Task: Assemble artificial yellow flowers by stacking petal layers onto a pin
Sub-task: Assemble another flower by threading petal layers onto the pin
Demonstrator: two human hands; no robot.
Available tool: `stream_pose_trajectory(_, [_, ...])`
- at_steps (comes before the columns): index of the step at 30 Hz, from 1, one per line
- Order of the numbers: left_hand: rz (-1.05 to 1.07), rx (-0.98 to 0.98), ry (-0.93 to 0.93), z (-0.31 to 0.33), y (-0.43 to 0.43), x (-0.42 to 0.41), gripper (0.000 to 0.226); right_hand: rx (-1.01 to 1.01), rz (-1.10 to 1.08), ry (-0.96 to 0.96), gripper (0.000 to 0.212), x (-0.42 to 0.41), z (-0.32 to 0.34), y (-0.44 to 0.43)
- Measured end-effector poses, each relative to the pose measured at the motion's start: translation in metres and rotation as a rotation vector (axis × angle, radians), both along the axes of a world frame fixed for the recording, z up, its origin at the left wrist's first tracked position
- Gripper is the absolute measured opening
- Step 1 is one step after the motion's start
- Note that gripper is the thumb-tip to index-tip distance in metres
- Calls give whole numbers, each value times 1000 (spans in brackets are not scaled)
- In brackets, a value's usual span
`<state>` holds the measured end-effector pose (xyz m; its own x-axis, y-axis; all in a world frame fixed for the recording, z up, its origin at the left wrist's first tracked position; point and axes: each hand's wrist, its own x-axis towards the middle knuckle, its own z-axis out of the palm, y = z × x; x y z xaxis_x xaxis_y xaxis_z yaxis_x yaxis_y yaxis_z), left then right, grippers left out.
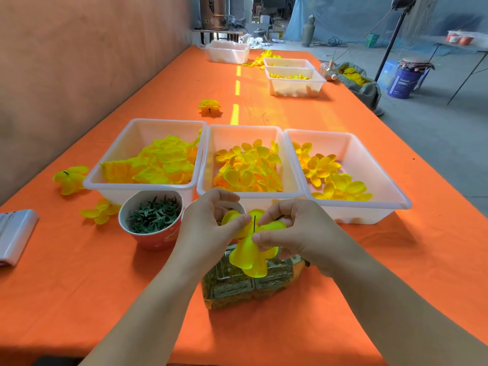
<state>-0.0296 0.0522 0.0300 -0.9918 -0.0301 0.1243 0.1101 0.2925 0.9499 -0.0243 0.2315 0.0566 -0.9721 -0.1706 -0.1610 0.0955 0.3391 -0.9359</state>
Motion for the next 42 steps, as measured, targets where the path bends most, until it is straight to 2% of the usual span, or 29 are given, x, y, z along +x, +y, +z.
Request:
stream_pose_trajectory(4, [-17, -11, -5, -1, 1, -2, 31, -30, -49, -7, 11, -3, -3, -1])
stream_pose_trajectory(11, [-30, 2, -16, -4, -2, -5, 30, -18, -11, 3, 23, -2, -9, -1])
stream_pose_trajectory(27, [-126, 42, -34, -12, -4, -6, 27, -19, 44, -9, 31, -12, -12, -4])
stream_pose_trajectory(36, [-88, 45, -40, -15, -1, 0, 24, 13, 25, -7, 22, -11, -14, -6])
stream_pose_trajectory(40, [-125, 66, -130, -7, -5, -4, 11, 81, 48, 17, 16, -12, -13, -4])
stream_pose_trajectory(42, [-147, 95, -178, -4, -10, -4, 16, 110, 47, 32, 15, -10, -12, -5])
